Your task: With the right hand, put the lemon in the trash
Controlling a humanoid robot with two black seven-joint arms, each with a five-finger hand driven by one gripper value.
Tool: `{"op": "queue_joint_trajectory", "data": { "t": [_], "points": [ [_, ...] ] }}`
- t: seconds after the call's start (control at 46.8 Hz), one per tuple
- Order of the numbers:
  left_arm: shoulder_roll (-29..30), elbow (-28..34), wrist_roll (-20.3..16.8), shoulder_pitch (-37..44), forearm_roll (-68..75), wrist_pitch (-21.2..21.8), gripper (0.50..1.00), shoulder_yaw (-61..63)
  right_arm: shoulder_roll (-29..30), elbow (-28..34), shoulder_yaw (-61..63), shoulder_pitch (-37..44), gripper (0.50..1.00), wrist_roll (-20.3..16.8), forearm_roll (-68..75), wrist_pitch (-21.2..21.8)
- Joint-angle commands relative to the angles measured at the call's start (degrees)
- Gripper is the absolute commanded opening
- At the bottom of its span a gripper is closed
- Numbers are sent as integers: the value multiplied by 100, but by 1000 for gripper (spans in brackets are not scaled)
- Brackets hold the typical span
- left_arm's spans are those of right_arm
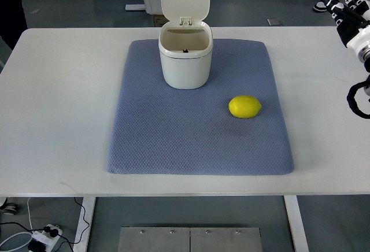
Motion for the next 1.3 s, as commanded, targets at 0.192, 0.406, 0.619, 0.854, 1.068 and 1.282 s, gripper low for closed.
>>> {"op": "queue_joint_trajectory", "data": {
  "t": [0.192,0.406,0.619,0.854,1.068,1.282],
  "points": [
    [0,0,0,-1,1,11,1000,-7,-17,-164,10,-43,1000,1,0,-38],
    [0,0,0,-1,1,11,1000,-7,97,-1105,53,457,1000,37,18,-65],
    [0,0,0,-1,1,11,1000,-7,194,-1281,-17,572,1000,-43,9,-83],
    [0,0,0,-1,1,11,1000,-7,194,-1395,1,563,1000,-34,9,-100],
    [0,0,0,-1,1,11,1000,-7,194,-1334,-26,511,1000,27,-9,-13],
    [0,0,0,-1,1,11,1000,-7,18,-544,-438,212,1000,484,-359,111]
  ]
}}
